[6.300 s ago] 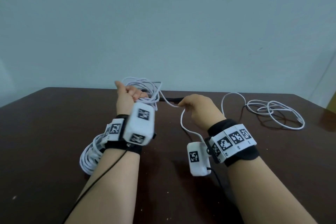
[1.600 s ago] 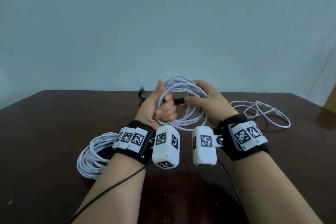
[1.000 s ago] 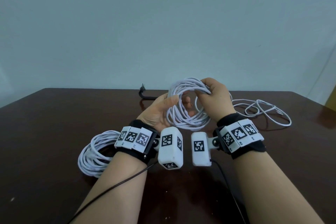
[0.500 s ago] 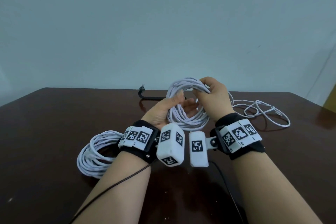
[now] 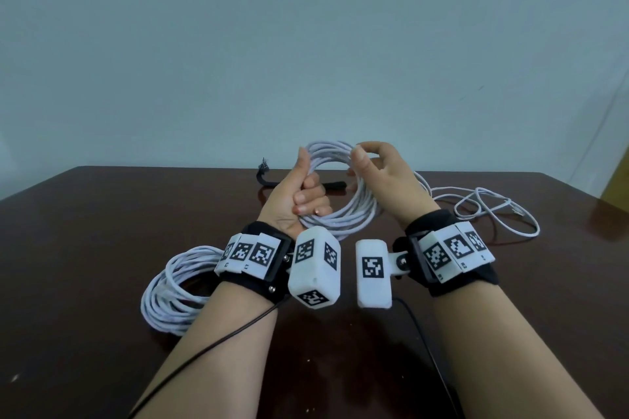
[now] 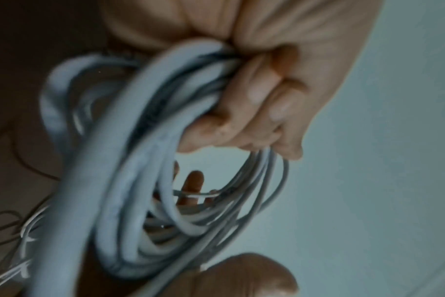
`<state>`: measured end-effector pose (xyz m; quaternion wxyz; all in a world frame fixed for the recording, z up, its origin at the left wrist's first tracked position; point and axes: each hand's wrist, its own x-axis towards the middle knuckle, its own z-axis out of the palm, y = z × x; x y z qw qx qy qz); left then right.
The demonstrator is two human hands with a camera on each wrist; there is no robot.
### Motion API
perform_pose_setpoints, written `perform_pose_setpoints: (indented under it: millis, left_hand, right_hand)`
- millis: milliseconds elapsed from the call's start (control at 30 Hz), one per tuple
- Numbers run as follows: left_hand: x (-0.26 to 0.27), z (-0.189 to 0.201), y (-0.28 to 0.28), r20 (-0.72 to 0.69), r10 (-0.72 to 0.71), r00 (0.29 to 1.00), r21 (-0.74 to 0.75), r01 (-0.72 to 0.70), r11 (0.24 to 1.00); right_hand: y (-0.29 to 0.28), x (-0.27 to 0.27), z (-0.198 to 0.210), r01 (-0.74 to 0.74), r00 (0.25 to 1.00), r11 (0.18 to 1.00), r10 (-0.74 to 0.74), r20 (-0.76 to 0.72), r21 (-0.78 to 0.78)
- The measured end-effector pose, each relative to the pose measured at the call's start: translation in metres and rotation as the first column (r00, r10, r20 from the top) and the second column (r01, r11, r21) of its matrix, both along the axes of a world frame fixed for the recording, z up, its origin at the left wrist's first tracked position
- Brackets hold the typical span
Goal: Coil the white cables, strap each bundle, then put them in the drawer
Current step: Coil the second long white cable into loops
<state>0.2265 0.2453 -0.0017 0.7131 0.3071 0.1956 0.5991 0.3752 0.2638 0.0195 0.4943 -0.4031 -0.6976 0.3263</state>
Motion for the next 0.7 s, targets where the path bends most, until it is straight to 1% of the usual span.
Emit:
perform_pose_setpoints:
  millis: [33,133,267,333,433,533,633,700]
  left_hand:
    - [-0.001,0.0,0.0,0.005,0.008,1.0,-0.011,-0.008,1.0]
    - [-0.009,0.0,0.003,0.099,0.069,0.993,-0.045,-0.065,0.997]
    - [-0.029,-0.001,0.01,0.192,0.174,0.966,-0.064,-0.165,0.984]
    - [-0.039,-0.003,0.012,0.228,0.198,0.953,-0.062,-0.189,0.98]
    - [-0.047,-0.008,0.013,0.254,0.195,0.947,-0.052,-0.188,0.981]
    - [-0.047,-0.009,0.014,0.294,0.132,0.947,-0.021,-0.132,0.991]
    - [-0.046,-0.01,0.016,0.331,0.034,0.943,0.027,-0.045,0.999]
    - [-0.047,-0.011,0.017,0.369,-0.01,0.929,0.046,-0.008,0.999]
  right_hand:
    - [-0.001,0.001,0.0,-0.033,0.999,0.999,0.033,0.039,0.005]
    - [-0.001,0.005,-0.002,-0.08,0.983,0.997,0.079,0.165,-0.003]
    - [0.002,0.006,-0.011,-0.211,0.948,0.974,0.224,0.224,-0.081]
    - [0.004,0.007,-0.017,-0.221,0.917,0.973,0.229,0.327,-0.062]
    - [0.012,0.013,-0.026,-0.092,0.861,0.996,0.083,0.502,-0.007]
    - [0.015,0.013,-0.029,0.011,0.793,0.997,-0.054,0.607,0.074]
    - [0.016,0.014,-0.028,0.122,0.747,0.977,-0.205,0.632,0.174]
    - [0.018,0.018,-0.026,0.204,0.738,0.953,-0.301,0.604,0.226]
